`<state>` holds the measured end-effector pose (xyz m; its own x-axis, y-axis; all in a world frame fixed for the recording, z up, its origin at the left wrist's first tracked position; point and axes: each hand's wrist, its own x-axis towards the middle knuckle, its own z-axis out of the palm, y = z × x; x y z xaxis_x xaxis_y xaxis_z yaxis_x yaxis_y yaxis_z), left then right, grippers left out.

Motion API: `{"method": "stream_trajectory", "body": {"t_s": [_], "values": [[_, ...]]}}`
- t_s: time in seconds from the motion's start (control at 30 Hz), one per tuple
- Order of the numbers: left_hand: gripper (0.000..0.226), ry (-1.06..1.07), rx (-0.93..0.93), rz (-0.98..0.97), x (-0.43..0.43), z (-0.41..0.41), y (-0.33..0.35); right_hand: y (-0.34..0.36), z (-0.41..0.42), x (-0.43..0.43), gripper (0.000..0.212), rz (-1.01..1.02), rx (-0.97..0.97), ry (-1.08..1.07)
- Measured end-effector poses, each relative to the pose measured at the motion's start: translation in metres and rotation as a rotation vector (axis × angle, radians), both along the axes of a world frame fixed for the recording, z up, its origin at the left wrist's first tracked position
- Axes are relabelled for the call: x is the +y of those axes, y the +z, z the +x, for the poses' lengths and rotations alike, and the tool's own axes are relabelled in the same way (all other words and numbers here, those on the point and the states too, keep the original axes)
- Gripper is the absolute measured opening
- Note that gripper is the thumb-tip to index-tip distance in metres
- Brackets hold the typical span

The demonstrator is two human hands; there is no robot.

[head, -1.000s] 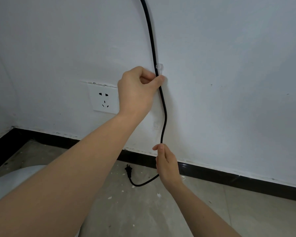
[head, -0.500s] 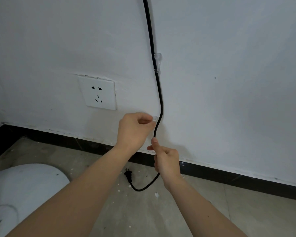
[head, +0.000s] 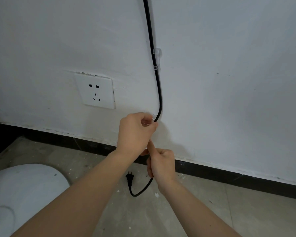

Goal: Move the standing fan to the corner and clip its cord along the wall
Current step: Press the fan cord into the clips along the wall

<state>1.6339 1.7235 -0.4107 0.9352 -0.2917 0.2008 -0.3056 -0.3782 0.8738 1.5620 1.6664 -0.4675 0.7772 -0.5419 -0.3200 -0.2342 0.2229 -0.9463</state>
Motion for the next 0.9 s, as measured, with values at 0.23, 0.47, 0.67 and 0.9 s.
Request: {"method": "stream_trajectory", "body": {"t_s": [0.23,0.47,0.67,0.9], "values": [[0.024,-0.043,-0.004,-0.039,0.005,0.001,-0.002,0.009,0.003,0.000,0.056,-0.014,0.035,0.076],[0.008,-0.026,-0.034,-0.065,0.004,0.003,-0.003,0.014,0.010,-0.002,0.063,-0.028,0.068,0.154],[0.020,0.068,-0.056,-0.030,0.001,0.002,-0.003,0.013,0.013,-0.007,0.068,-0.003,0.091,0.165],[0.025,0.095,-0.156,0.134,-0.010,-0.002,0.002,0.012,0.014,-0.015,0.072,-0.010,0.127,0.133]]}}
